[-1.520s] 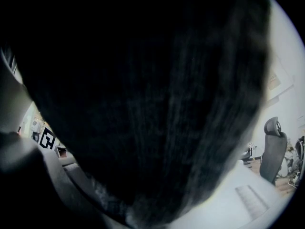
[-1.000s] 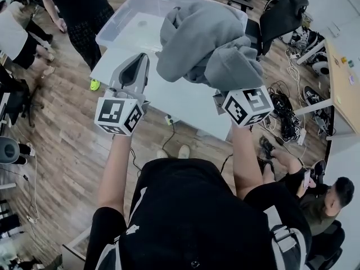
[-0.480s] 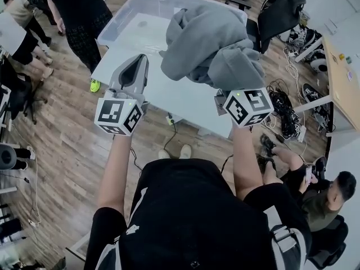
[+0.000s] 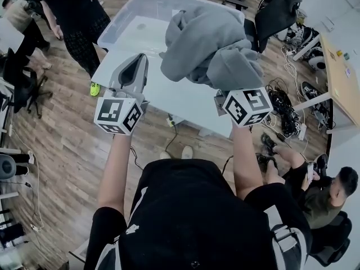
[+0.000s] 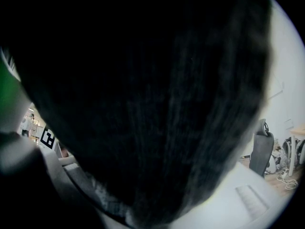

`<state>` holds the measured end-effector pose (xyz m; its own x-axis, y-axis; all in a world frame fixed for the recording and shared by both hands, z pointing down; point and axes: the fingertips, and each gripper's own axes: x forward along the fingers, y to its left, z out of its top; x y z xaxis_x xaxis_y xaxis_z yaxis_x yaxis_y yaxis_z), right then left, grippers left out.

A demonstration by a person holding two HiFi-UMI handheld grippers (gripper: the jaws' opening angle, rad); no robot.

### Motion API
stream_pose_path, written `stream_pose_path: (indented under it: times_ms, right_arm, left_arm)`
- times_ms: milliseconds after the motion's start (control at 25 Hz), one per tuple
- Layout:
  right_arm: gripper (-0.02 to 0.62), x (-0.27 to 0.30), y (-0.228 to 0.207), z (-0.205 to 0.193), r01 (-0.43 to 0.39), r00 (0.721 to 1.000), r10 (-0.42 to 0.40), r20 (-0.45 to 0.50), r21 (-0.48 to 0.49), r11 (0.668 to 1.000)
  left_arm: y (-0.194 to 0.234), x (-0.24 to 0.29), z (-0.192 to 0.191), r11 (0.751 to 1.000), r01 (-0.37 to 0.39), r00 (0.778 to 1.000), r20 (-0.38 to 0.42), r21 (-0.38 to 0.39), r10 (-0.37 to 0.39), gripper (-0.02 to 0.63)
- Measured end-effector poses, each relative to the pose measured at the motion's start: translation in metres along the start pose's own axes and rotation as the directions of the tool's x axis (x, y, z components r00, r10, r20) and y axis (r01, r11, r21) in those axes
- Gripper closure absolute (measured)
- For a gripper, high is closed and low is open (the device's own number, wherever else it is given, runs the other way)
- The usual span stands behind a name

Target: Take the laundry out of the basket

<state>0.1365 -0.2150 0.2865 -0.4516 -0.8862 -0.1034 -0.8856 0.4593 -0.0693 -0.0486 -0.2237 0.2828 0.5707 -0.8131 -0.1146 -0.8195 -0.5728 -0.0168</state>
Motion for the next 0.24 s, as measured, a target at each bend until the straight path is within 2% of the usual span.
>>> stream_pose_path:
  times_ms: [240]
  right_arm:
    - [0.394,0.0000,-0.0030,0.0007,0.001,1.000,-0.001,-0.003,0.003,1.000]
  left_arm:
    - [-0.0019,0.0035,0.0009,1.000,0.004,1.000,0.001,-0.002,-0.004,0.598]
